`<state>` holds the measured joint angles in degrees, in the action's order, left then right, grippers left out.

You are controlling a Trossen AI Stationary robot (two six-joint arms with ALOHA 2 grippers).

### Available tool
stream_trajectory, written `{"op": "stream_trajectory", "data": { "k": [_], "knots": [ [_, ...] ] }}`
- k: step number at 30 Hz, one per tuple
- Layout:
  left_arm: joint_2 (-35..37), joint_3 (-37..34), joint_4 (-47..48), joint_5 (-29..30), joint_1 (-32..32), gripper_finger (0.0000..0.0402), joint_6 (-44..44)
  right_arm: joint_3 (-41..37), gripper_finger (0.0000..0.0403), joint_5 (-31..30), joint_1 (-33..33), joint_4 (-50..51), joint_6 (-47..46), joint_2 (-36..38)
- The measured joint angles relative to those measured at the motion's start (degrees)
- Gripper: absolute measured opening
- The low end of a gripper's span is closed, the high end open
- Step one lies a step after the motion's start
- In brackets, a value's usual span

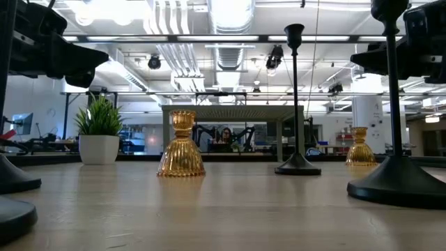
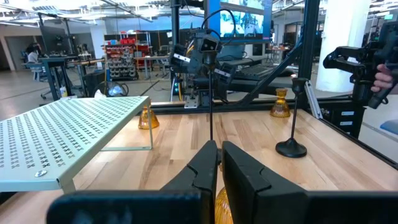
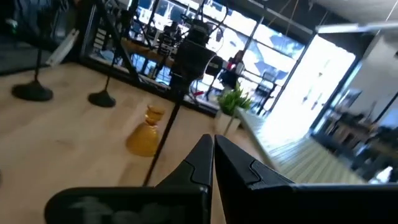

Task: Pick & Place candle stick holders
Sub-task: Put the black candle holder on the top right of the shelf

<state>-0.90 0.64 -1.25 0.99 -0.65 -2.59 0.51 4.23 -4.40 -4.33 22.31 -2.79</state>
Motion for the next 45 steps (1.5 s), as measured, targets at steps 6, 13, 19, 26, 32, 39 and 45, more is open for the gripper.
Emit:
{"op": "stream_trajectory", "data": {
  "k": [6,13,19,26,32,39,45],
  "knots": [
    [0.0,0.0,0.0,0.0,0.0,0.0028,-0.1,0.0,0.0009,0.1,0.0,-1.9,-4.8,0.0],
    [0.0,0.0,-0.1,0.1,0.0,0.0028,-0.1,0.0,0.0008,-2.3,0.0,-13.8,-14.9,0.0],
    [0.0,0.0,-0.3,0.2,0.0,0.0028,2.7,0.2,0.0008,-0.6,0.0,-18.7,-22.1,0.0],
    [0.0,0.0,-7.3,0.2,0.0,0.0028,8.1,0.2,0.0008,2.2,0.0,-15.4,-22.2,-4.6],
    [0.0,0.0,-8.4,0.2,0.0,0.0028,9.2,0.2,0.0009,3.7,0.2,-15.5,-23.5,-14.1],
    [0.0,0.0,-9.5,0.6,0.0,0.0028,10.3,0.2,0.0027,3.3,0.3,-23.3,-23.2,-26.0],
    [0.0,0.0,-10.8,0.6,0.0,0.0028,10.4,2.4,0.0081,2.1,0.4,-27.0,-22.2,-36.0]
  ]
}}
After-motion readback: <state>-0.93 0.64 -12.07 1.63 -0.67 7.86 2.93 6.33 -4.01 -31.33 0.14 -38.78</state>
